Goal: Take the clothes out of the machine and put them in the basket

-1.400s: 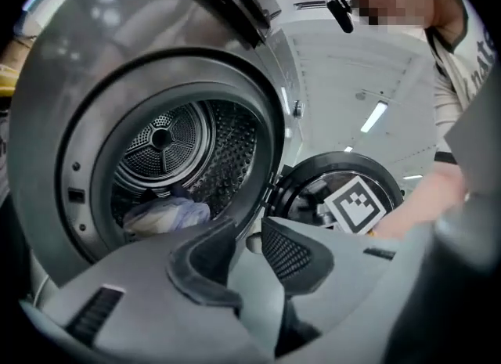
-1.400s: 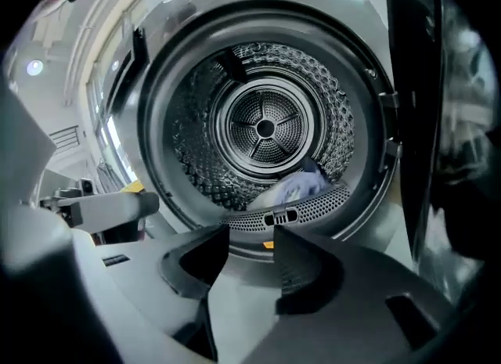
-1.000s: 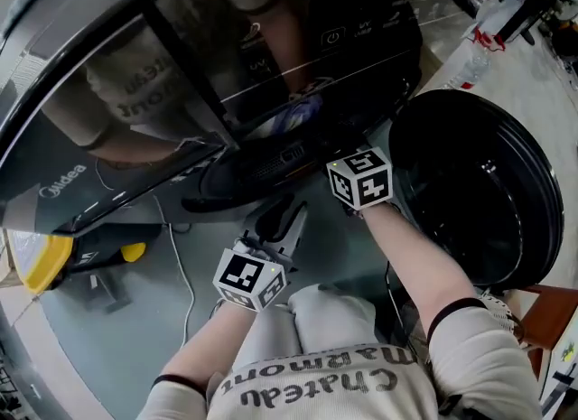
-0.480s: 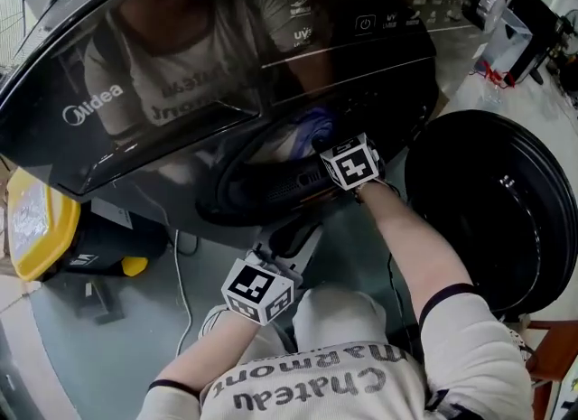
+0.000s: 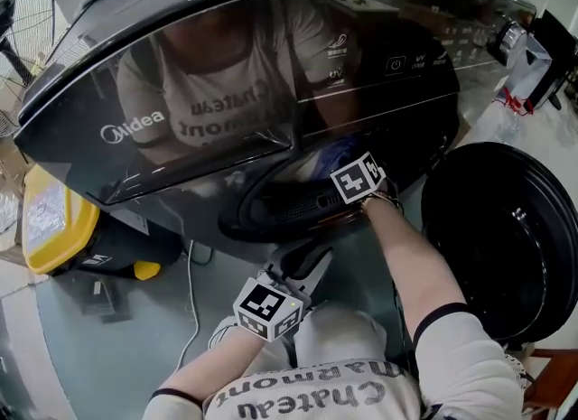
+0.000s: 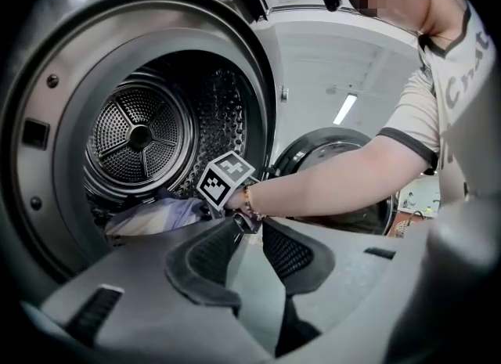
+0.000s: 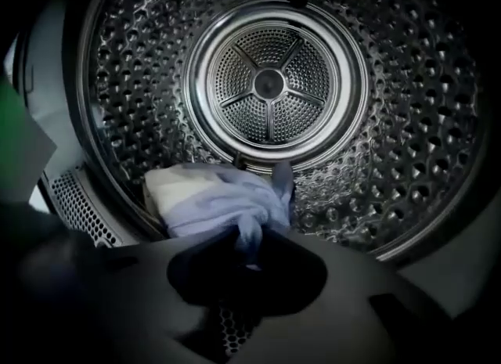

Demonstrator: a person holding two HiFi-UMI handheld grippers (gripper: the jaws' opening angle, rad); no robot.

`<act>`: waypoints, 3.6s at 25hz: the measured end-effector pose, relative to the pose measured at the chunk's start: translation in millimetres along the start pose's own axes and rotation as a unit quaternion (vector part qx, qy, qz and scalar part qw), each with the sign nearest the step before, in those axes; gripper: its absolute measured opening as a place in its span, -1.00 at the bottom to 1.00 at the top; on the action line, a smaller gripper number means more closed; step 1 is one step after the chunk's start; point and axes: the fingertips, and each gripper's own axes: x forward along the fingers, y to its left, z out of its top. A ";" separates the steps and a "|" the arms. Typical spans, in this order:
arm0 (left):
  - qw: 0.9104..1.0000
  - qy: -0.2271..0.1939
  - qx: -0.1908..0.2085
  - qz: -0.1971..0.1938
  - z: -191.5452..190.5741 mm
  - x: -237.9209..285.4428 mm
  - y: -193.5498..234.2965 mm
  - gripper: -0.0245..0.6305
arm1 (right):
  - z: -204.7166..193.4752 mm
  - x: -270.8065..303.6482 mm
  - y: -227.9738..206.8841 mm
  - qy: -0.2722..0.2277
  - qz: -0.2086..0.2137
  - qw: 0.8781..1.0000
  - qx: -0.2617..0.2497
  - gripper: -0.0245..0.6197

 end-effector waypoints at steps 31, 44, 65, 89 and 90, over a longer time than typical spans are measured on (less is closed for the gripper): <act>0.997 -0.024 -0.065 0.033 78.6 -33.0 -13.8 -0.60 | 68.4 -242.5 38.5 -0.304 0.101 0.919 0.229 -0.81; 0.987 0.027 -0.134 0.086 185.6 -93.2 -98.9 -0.56 | 97.6 -377.6 53.7 -0.241 0.192 0.924 0.225 -0.81; 0.980 -0.008 -0.119 0.160 336.9 -188.8 -147.1 -0.55 | 177.2 -569.6 11.4 -0.278 0.182 0.925 0.182 -0.81; 0.992 -0.071 -0.065 0.084 417.7 -276.8 -226.3 -0.60 | 222.4 -727.1 47.1 -0.338 0.104 0.902 0.249 -0.81; 0.992 -0.072 -0.062 0.080 419.4 -278.2 -230.4 -0.60 | 223.3 -734.5 47.7 -0.343 0.101 0.901 0.245 -0.81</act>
